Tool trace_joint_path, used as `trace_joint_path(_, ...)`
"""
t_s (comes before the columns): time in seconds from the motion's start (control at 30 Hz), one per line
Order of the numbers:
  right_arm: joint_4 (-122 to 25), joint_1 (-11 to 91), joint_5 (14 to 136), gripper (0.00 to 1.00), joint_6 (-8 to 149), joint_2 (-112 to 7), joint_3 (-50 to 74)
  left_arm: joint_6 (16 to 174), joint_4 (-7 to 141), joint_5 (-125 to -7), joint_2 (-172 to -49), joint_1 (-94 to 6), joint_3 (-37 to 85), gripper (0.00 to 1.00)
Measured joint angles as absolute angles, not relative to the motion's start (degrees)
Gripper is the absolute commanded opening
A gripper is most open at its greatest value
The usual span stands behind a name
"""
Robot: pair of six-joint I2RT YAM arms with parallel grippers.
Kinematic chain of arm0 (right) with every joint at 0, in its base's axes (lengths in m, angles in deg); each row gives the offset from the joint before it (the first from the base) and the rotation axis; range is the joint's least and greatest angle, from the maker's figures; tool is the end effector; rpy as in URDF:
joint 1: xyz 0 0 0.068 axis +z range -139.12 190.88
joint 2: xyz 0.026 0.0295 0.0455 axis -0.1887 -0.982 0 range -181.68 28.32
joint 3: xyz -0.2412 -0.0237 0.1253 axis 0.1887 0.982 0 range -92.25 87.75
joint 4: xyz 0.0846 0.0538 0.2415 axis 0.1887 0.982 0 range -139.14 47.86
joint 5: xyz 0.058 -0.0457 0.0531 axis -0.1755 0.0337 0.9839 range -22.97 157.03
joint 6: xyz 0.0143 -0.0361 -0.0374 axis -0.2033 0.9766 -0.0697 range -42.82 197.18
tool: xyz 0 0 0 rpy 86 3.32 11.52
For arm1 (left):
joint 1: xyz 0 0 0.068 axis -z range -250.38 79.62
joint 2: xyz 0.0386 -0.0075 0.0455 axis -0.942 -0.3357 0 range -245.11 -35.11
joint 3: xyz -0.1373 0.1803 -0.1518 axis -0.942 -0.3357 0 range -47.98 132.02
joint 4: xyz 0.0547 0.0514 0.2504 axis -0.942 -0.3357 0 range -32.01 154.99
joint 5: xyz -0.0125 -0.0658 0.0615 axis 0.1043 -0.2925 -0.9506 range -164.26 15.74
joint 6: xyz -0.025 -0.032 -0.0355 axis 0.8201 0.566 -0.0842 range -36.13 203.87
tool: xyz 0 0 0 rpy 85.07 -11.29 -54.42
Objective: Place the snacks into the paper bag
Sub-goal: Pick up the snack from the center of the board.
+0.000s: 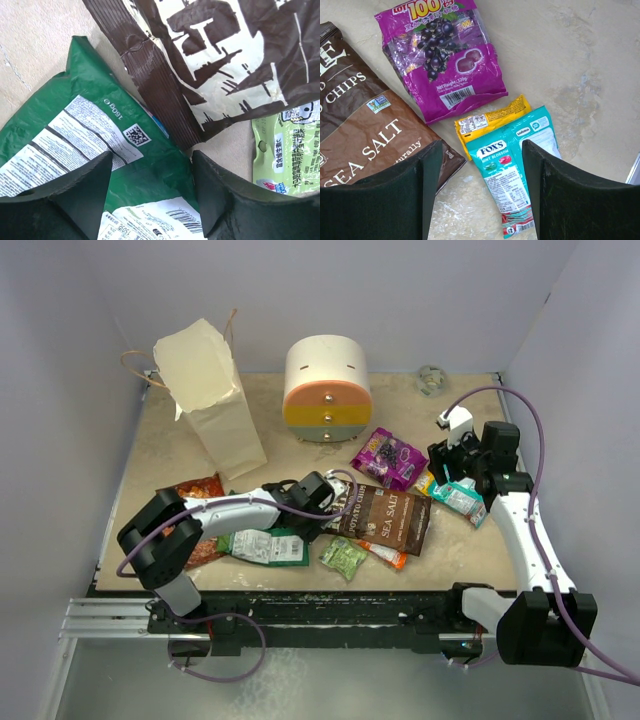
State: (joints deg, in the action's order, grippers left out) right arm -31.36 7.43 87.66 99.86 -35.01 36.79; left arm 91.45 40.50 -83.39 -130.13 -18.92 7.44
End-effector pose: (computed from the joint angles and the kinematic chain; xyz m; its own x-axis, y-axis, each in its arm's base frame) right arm 0.2468 -0.0024 0.3017 -0.3669 -0.3394 -0.8662 -0.4219 0.8905 -0.1702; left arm 0.2024 -0.2451 0.1683 -0.6516 0.6093 -0.4518 0.6489 0.7562 0.0840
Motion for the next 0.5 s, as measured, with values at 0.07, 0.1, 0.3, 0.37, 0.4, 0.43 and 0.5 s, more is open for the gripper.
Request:
trace_joint_path(0.07, -31.4, 7.4, 87.7, 0.68, 99.9, -35.0, 36.8, 90.9, 40.7, -83.2, -129.8, -18.9, 7.4, 0.55)
trace_joint_path(0.1, -31.4, 7.4, 87.8, 0.68, 99.9, -35.0, 36.8, 90.5, 41.1, -83.1, -129.5, -18.9, 7.2, 0.51)
trace_joint_path(0.3, -31.4, 7.4, 87.8, 0.68, 99.9, -35.0, 36.8, 87.4, 41.4, -82.1, -125.6, -18.9, 6.8, 0.16)
trace_joint_path(0.37, -31.4, 7.4, 87.8, 0.68, 99.9, -35.0, 36.8, 86.0, 41.4, -81.9, -123.8, -18.9, 6.8, 0.02)
trace_joint_path(0.4, -31.4, 7.4, 87.8, 0.68, 99.9, -35.0, 36.8, 85.0, 41.4, -81.9, -122.8, -19.0, 6.8, 0.0)
trace_joint_path(0.43, -31.4, 7.4, 87.8, 0.68, 99.9, -35.0, 36.8, 84.1, 41.4, -81.8, -121.8, -19.2, 6.9, 0.0)
trace_joint_path(0.5, -31.4, 7.4, 87.8, 0.68, 99.9, -35.0, 36.8, 82.6, 41.0, -80.8, -120.2, -19.9, 7.2, 0.0)
